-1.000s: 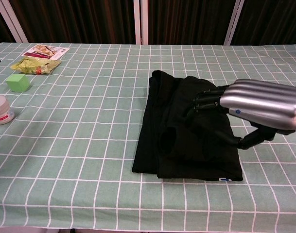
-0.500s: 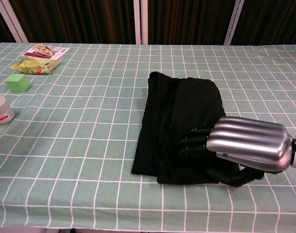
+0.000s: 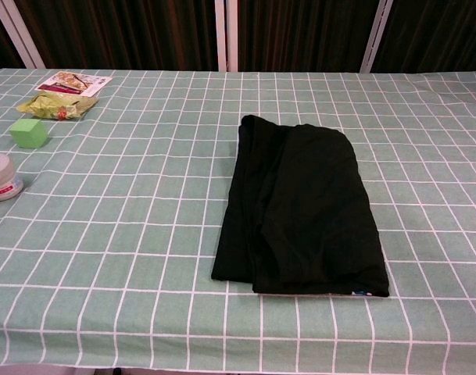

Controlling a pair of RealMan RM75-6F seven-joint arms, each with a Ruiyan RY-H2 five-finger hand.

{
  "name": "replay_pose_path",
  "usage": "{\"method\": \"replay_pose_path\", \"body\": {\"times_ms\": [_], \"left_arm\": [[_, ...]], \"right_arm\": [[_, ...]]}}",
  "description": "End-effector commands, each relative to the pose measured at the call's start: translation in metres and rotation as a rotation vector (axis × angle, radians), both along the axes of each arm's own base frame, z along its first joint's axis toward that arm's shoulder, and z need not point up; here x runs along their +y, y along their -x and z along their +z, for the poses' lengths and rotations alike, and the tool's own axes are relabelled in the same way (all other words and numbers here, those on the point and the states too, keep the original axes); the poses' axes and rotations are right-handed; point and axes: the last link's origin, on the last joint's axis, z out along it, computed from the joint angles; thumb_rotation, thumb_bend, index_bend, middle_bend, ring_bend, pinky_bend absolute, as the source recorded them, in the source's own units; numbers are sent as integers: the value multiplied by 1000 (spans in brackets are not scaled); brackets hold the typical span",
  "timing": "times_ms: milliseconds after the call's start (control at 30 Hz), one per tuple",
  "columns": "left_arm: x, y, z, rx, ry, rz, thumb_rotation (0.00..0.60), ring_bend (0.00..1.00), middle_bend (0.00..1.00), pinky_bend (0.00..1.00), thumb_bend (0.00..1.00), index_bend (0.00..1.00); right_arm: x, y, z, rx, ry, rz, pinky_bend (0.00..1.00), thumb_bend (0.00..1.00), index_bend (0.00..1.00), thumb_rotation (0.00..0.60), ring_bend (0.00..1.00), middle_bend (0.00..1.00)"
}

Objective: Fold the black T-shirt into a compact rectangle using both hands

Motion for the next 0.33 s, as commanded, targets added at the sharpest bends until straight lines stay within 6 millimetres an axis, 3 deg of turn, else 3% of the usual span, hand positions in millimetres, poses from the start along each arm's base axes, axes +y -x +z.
{"method": "replay_pose_path", "body": {"times_ms": [33,200,333], "left_arm": [[-18,10,3,-39,-33,25,600,61,86,179,145,161],[-45,12,-2,-45,-45,14,600,60,86,179,145,161],[-61,8,-10,-56,-34,14,600,60,86,178,145,161]], "right_arm": [[26,26,31,-47,76,-104,12,231,0,600,0,25],[49,42,30,-79,66,-154,2,269,0,600,0,21],[55,47,23,-101,43,-174,2,279,0,600,0,22]]}}
